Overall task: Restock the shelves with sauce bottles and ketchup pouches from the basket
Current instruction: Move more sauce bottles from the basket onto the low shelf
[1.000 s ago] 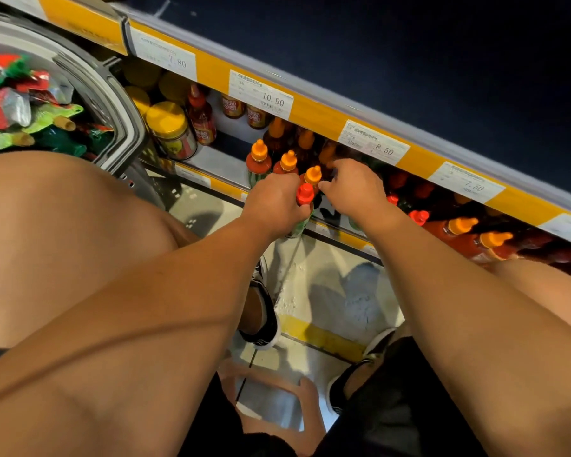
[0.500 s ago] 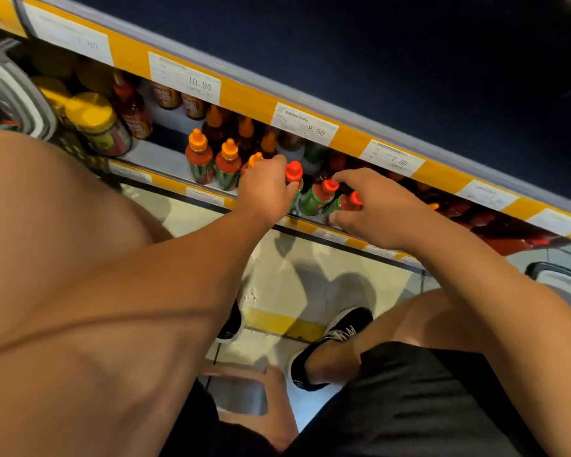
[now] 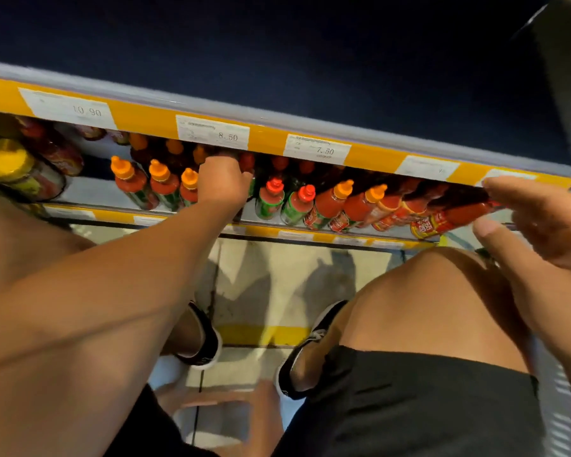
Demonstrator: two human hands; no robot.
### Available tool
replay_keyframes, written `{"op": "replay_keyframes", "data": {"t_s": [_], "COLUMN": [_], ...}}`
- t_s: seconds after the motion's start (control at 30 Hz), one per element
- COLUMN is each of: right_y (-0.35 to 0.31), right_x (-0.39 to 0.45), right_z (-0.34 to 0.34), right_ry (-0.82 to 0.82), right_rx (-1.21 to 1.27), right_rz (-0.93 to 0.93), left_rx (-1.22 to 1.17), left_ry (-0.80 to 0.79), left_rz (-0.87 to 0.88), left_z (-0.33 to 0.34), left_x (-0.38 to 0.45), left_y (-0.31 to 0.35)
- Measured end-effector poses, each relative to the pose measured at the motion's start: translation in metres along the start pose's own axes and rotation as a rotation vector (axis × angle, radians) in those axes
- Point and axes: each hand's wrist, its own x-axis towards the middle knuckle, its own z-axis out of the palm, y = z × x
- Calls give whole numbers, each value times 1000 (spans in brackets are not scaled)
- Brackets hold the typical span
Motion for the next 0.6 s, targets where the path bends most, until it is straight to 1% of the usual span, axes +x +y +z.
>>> {"op": "replay_keyframes", "data": {"t_s": [0.17, 0.23, 0.33, 0.5, 0.6], "right_y": [12, 12, 16, 29, 41], "right_x": [-28, -40, -59, -90, -109], "right_z": [-11, -18, -29, -40, -42], "right_ry": [76, 113, 161, 191, 194], "right_rx": [28, 64, 108, 115, 112], "right_rz": [48, 84, 147, 267, 292], "left_rx": [-52, -36, 9, -110, -220], "left_ry": [-68, -107, -130, -160, -161], "left_rz": [-60, -84, -49, -149, -203], "left_z": [17, 24, 30, 29, 24], "left_x": [12, 13, 15, 13, 7], "left_y": [1, -2, -4, -5, -7]}}
